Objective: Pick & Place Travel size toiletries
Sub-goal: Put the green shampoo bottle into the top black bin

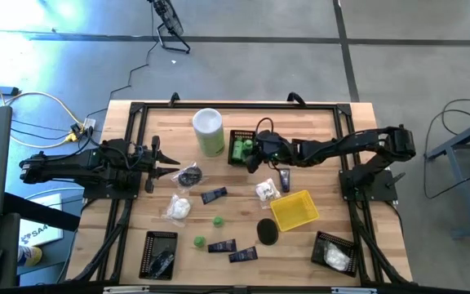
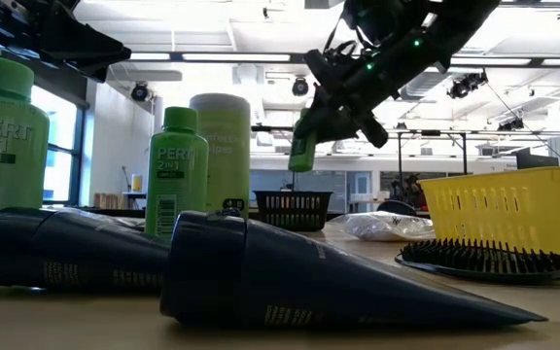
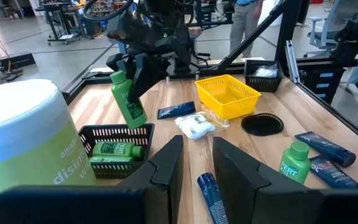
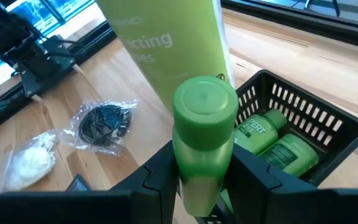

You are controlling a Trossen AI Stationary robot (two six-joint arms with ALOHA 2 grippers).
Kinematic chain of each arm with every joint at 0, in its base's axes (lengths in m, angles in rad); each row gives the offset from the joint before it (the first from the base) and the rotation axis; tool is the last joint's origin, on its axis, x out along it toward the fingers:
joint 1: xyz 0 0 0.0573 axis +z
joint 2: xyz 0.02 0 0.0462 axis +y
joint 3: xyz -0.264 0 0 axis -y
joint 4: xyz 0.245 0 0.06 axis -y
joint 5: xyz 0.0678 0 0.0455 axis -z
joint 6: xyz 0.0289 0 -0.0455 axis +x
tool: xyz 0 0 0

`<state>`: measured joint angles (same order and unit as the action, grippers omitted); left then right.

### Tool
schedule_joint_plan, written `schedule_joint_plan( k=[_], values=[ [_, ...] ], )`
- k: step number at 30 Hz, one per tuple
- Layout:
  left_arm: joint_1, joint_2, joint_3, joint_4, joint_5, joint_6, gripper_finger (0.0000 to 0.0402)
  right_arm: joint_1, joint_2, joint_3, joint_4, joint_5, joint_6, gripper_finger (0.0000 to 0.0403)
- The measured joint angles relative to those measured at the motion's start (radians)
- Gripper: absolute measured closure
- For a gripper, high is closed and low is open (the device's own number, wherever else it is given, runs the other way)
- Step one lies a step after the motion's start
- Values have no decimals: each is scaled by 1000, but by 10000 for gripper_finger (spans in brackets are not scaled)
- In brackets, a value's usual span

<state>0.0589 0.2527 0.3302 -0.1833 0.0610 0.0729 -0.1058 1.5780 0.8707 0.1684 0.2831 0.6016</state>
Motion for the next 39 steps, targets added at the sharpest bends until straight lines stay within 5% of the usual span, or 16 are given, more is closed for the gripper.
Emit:
schedule_joint_plan(
  k=[30,39],
  values=[
    [0,0,0,-5,-4,-8,318,29,97,-1,72,85,59,299],
    [0,0,0,-7,-4,-22,318,-2,98,0,83,-3,52,298]
  ],
)
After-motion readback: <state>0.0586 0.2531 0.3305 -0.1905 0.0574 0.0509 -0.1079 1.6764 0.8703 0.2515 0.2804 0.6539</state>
